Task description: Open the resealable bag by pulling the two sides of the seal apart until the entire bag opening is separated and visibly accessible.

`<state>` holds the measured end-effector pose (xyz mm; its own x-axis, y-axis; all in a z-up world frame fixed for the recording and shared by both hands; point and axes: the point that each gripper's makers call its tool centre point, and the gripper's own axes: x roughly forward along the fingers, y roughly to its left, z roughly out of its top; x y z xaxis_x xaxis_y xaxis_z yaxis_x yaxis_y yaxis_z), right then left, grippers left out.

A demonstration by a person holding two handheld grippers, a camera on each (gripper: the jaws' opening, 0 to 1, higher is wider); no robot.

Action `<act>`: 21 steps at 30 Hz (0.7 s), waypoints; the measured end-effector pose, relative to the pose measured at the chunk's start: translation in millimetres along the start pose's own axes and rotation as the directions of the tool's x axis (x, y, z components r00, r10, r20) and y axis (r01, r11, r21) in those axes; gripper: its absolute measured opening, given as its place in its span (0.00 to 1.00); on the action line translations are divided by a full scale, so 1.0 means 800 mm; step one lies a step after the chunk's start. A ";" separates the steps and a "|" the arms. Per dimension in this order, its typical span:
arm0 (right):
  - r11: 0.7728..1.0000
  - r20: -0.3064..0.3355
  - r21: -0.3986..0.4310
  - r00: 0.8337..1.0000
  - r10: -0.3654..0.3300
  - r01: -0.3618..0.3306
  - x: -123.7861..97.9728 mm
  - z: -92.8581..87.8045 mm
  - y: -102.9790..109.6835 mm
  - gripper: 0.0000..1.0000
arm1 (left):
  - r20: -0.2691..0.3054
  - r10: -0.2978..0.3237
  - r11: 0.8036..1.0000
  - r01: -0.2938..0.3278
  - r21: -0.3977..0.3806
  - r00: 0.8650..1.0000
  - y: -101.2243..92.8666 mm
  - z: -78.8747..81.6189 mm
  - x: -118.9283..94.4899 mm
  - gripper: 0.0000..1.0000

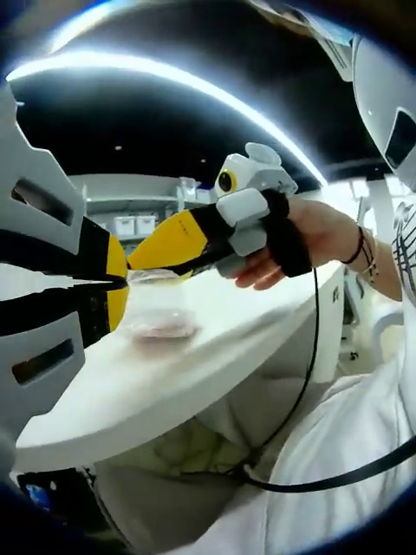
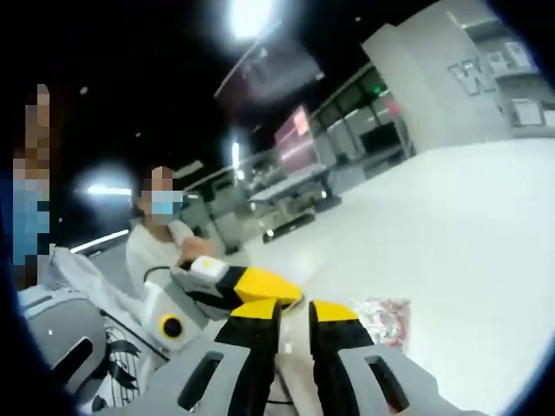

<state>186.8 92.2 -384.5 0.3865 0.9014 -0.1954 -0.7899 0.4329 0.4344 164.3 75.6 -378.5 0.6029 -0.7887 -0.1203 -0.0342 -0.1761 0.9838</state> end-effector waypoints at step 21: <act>0.997 0.015 0.070 1.000 0.026 -0.027 0.000 -0.007 -0.003 0.00 | 0.037 -0.001 1.000 0.000 0.014 0.999 0.001 0.008 0.003 0.00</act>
<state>186.1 90.8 -390.3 0.3726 0.9122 -0.1706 -0.7648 0.4060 0.5003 160.5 69.7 -378.8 0.5728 -0.8100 -0.1257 -0.0455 -0.1846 0.9818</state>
